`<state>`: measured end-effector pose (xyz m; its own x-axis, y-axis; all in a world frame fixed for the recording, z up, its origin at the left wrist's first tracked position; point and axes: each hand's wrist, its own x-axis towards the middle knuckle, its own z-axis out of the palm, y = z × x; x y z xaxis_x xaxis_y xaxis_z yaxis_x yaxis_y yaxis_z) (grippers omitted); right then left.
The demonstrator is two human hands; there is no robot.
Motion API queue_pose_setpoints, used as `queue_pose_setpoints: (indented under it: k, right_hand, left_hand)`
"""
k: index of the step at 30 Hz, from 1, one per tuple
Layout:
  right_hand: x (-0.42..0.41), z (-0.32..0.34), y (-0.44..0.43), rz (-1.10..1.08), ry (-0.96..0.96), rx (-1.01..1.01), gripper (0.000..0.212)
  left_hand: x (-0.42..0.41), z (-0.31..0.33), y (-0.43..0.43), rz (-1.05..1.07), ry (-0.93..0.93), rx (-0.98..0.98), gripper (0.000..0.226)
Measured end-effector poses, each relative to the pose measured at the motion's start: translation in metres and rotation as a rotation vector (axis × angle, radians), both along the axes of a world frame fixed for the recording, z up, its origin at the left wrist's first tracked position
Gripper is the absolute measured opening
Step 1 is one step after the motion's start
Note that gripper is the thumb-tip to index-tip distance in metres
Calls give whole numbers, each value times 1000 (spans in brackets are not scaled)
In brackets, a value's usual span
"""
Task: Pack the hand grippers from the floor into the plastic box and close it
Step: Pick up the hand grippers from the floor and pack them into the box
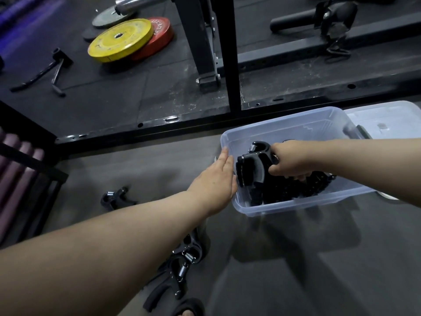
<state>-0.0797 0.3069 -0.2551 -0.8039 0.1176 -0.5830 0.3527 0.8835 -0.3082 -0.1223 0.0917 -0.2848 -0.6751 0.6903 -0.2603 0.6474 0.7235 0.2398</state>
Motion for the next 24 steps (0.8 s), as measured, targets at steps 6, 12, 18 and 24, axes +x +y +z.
queue_pose_setpoints:
  k: [6,12,18,24]
  right_hand:
    - [-6,5,1,13,197,214,27]
    - [-19,-13,-31,46,412,5,38]
    - [-17,-38,-94,143,467,-109,60]
    - [-20,-52,-134,25,421,6,65]
  left_hand:
    - [0,-4,-4,17,-1,54,63]
    - [4,-15,-16,21,23,184,67]
    - [-8,-23,-31,-96,19,184,70]
    - [-44,-16,-74,-335,53,-65,70]
